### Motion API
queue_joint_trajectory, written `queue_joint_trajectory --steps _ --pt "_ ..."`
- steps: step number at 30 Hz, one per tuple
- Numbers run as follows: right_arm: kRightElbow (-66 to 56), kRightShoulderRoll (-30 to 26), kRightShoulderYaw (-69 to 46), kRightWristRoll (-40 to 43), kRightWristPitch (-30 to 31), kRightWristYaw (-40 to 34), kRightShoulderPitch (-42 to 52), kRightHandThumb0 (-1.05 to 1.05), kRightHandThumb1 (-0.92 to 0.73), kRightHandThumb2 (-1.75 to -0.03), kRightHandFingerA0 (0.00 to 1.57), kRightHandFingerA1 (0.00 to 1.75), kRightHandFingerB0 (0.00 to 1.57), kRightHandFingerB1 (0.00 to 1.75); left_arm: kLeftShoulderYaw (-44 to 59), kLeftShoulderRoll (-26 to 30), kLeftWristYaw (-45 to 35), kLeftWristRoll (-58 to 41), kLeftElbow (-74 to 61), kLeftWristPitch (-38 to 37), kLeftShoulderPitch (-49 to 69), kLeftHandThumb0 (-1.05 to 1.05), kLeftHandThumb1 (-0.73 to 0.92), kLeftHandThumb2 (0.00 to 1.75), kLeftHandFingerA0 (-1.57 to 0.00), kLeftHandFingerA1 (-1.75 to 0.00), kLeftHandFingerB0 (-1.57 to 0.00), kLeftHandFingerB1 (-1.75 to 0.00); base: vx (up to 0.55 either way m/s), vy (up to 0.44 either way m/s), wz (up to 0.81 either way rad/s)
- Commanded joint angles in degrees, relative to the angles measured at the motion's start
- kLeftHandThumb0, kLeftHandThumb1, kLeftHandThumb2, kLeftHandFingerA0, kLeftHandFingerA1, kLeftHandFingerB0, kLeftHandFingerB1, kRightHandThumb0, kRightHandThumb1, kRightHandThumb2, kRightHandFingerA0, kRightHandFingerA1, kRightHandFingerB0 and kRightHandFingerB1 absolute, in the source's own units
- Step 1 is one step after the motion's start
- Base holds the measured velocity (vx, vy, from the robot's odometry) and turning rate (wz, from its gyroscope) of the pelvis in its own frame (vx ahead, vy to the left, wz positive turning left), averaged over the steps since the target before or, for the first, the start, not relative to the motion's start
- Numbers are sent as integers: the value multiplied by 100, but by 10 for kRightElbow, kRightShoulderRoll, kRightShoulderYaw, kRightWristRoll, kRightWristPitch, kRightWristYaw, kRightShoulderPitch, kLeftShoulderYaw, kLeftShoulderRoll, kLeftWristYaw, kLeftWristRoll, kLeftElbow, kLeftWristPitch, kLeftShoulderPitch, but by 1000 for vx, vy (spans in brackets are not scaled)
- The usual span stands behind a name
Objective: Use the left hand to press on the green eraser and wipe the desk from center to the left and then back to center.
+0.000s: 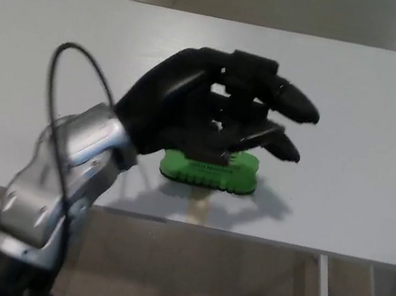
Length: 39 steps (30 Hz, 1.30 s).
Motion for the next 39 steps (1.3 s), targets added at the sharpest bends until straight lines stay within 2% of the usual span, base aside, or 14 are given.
queue_joint_trajectory --steps 1,10,18,39 --pt "-1 -1 1 -2 -13 10 14 -46 -78 -64 61 44 53 37 -18 -43 135 127 203 -39 -89 -25 76 65 -103 -56 -91 -51 0 0 0" --pt "-8 -5 7 -13 -21 7 21 -46 -79 -64 61 43 53 37 -37 -49 219 189 380 -73 -134 -23 78 65 -103 -58 -90 -51 0 0 0" --pt "0 -3 9 -18 -28 0 20 -47 -79 -64 62 43 53 37 -36 -57 251 205 473 -101 -137 -24 78 65 -102 -57 -89 -51 0 0 0" --pt "-1 -4 15 -18 -26 7 23 -47 -79 -64 62 44 56 38 -19 -77 273 224 565 -181 -119 -26 79 65 -103 -58 -91 -51 0 0 0"
